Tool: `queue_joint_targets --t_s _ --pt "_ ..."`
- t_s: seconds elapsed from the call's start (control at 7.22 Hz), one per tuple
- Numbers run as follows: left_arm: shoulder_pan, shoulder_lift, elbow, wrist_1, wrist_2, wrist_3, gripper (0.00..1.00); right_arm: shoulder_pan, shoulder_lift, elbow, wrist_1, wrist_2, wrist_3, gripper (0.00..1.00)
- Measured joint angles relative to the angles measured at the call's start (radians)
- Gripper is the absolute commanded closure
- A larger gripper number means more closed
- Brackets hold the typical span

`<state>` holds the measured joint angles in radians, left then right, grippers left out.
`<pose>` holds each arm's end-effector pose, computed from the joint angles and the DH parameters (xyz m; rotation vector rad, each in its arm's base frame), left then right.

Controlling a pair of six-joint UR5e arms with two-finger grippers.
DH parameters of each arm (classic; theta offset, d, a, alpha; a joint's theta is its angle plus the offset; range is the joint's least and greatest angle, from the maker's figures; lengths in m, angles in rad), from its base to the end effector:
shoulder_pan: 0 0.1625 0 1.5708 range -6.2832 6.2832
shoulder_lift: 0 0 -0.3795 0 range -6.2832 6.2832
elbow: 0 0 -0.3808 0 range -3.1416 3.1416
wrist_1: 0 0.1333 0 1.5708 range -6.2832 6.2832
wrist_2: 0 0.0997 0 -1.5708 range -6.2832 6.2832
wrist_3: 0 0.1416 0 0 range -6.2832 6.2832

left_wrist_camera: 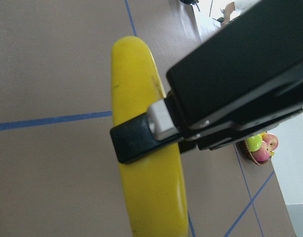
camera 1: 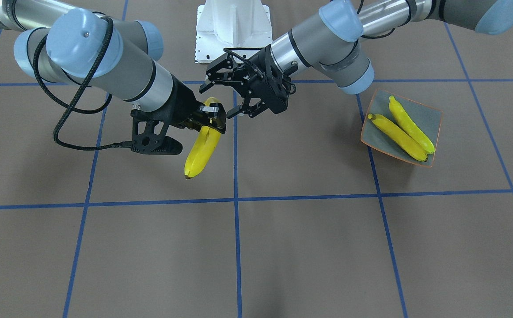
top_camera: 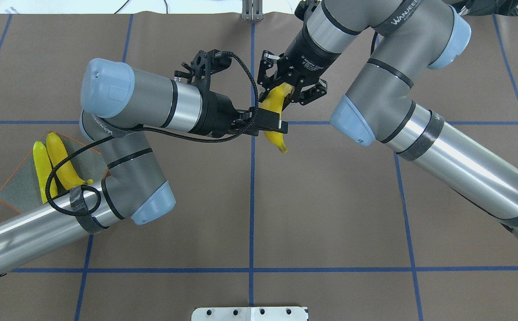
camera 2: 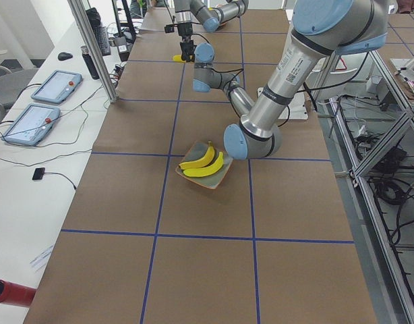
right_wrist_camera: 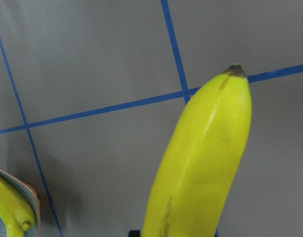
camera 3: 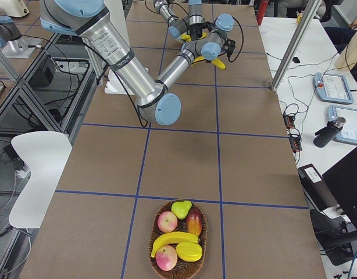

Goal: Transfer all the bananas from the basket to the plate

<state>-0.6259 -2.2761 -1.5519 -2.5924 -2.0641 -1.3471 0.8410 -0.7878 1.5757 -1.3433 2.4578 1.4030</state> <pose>0.4884 -0.4348 0.0943 0.3510 1.6562 0.1201 -0.4257 -0.5112 0.1240 -0.2477 -1.2072 0.1361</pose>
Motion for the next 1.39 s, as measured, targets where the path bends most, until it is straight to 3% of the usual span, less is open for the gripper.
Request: queue_joint_targets --t_s 0.14,0.42,0.55,0.69,0.83,1.39 --pt "0.0 -0.002 0.002 0.0 0.005 0.0 0.16 -0.003 0.0 0.002 0.0 0.001 0.002 1.0" --pt "0.0 -0.004 0.002 0.0 0.011 0.0 0.5 -0.008 -0.001 0.003 0.0 0.002 0.004 1.0" --pt "0.0 -0.005 0.003 0.001 0.011 0.001 0.83 -0.009 -0.001 0.004 0.0 0.003 0.003 1.0" --pt "0.0 -0.005 0.003 0.002 0.011 0.001 1.0 -0.009 -0.001 0.005 0.001 0.004 0.003 1.0" --pt "0.0 -0.003 0.003 0.002 0.012 0.001 1.0 -0.009 -0.001 0.006 0.003 0.005 0.002 0.01" --pt "-0.003 0.006 -0.01 0.007 0.011 -0.005 1.0 -0.004 -0.044 0.063 0.028 0.0 -0.009 0.0"
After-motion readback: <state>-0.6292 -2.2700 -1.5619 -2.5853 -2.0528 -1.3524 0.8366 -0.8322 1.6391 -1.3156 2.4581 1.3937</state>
